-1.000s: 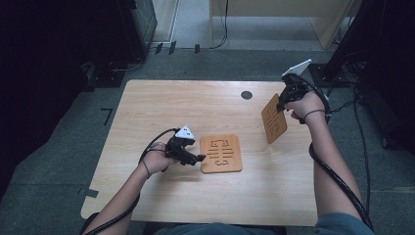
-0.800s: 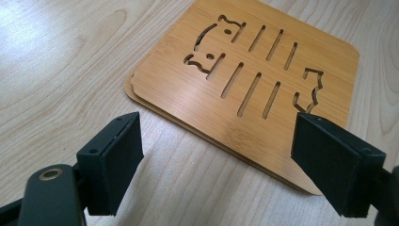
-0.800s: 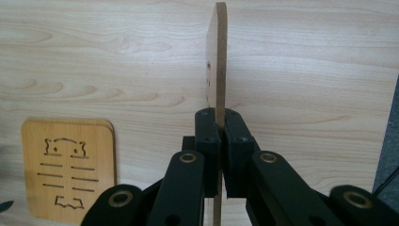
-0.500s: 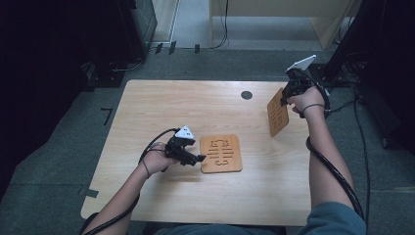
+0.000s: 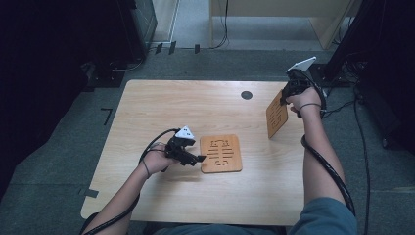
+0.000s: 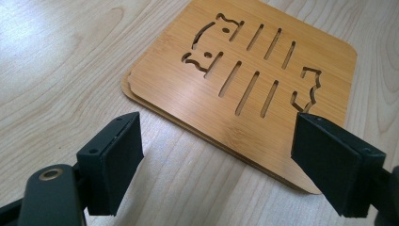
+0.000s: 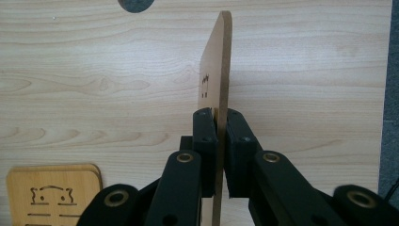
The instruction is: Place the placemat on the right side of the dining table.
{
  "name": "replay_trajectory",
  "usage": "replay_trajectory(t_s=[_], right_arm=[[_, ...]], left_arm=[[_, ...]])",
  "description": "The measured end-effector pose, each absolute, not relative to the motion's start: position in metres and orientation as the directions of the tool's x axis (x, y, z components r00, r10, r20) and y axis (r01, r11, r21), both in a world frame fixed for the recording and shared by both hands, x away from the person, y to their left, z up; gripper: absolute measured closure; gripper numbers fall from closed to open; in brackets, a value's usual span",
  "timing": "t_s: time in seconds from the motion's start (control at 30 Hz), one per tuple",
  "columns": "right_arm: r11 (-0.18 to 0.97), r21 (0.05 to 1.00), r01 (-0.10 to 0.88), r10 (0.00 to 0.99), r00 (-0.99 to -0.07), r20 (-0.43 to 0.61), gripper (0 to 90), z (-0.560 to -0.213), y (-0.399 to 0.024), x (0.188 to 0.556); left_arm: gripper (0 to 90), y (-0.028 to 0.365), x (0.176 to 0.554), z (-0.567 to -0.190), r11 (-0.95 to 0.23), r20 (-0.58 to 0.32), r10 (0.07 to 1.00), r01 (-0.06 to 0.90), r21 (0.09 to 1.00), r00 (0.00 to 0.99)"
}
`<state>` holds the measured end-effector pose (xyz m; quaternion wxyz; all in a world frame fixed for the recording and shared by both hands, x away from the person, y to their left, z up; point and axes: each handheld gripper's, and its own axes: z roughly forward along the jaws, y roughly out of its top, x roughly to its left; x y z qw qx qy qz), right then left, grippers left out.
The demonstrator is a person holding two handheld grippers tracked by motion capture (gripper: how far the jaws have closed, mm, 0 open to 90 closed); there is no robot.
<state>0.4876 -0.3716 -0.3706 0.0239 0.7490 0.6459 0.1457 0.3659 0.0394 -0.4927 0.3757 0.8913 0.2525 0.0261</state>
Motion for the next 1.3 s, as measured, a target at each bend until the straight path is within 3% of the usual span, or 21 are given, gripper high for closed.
replay_trajectory(t_s=[1.3], right_arm=[[-0.227,0.233,0.946,0.956,0.170,0.239,73.5,-0.404,-0.409,0.465]], left_arm=[[16.3,0.038,0.367,-0.496,-0.603,-0.137,0.465,0.426,0.675,0.874]])
